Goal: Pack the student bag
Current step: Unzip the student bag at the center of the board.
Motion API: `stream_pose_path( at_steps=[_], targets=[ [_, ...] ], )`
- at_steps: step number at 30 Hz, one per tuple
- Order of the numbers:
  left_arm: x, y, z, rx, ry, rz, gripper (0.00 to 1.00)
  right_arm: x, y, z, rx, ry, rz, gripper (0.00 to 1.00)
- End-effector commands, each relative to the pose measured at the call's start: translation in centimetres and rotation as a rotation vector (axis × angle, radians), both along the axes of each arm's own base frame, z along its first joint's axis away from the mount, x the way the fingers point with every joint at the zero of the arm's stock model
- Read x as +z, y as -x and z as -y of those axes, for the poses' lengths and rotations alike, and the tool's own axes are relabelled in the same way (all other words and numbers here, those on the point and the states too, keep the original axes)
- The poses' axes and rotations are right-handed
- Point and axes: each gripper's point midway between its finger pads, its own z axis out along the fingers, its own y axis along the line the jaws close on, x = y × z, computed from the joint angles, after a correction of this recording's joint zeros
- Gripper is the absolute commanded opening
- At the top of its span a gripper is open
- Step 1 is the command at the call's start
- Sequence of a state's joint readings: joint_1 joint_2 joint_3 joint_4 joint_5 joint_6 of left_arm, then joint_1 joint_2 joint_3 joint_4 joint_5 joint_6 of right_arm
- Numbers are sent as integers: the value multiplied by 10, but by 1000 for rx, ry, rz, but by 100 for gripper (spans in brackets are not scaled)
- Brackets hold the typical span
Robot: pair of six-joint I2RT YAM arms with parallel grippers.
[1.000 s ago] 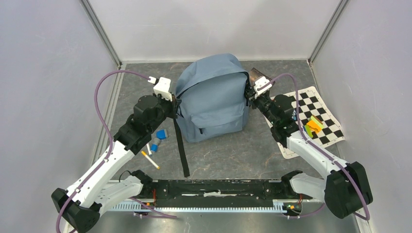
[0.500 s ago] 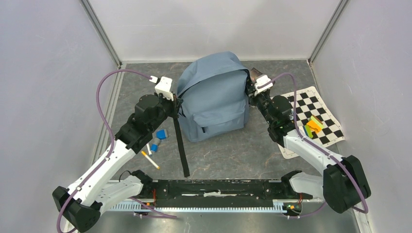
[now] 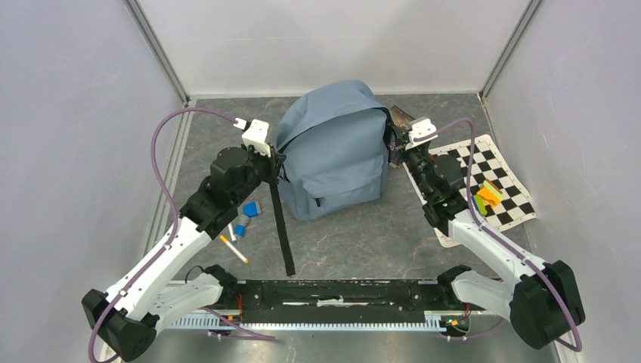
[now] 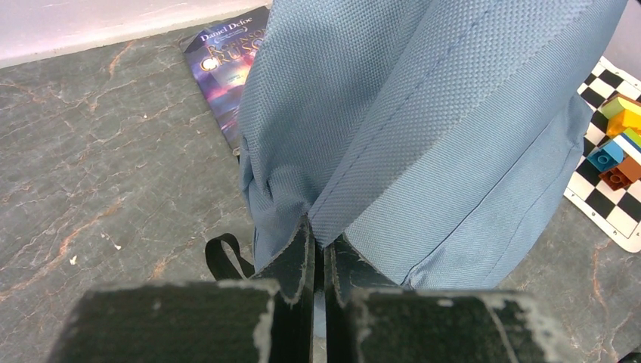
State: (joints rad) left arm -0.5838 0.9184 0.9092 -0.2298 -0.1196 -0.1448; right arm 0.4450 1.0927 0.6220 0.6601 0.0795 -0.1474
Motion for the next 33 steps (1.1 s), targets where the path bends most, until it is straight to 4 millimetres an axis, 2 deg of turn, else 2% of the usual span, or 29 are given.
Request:
stream_pose_path(
  at_steps=[1, 5, 10, 17, 24, 27, 29, 33],
  targets=[
    [12, -2, 6, -23, 29, 42, 2, 11, 17, -10, 93, 18, 25, 0],
    [11, -2, 8, -30, 29, 37, 2, 15, 24, -17, 145, 25, 8, 0],
    [10, -2, 9, -38, 32, 34, 2, 19, 22, -13, 118, 37, 25, 0],
    [9, -2, 11, -47, 36, 29, 2, 49, 21, 2, 36, 7, 105, 0],
    [8, -1, 15, -63, 41, 21, 2, 72, 22, -20, 144, 17, 110, 0],
    [8, -1, 15, -62, 41, 21, 2, 74, 20, -18, 131, 21, 91, 0],
    [9, -1, 14, -58, 40, 25, 2, 68, 20, -15, 115, 25, 60, 0],
    [11, -1, 12, -49, 42, 31, 2, 36, 29, -7, 99, 47, -11, 34]
  ],
)
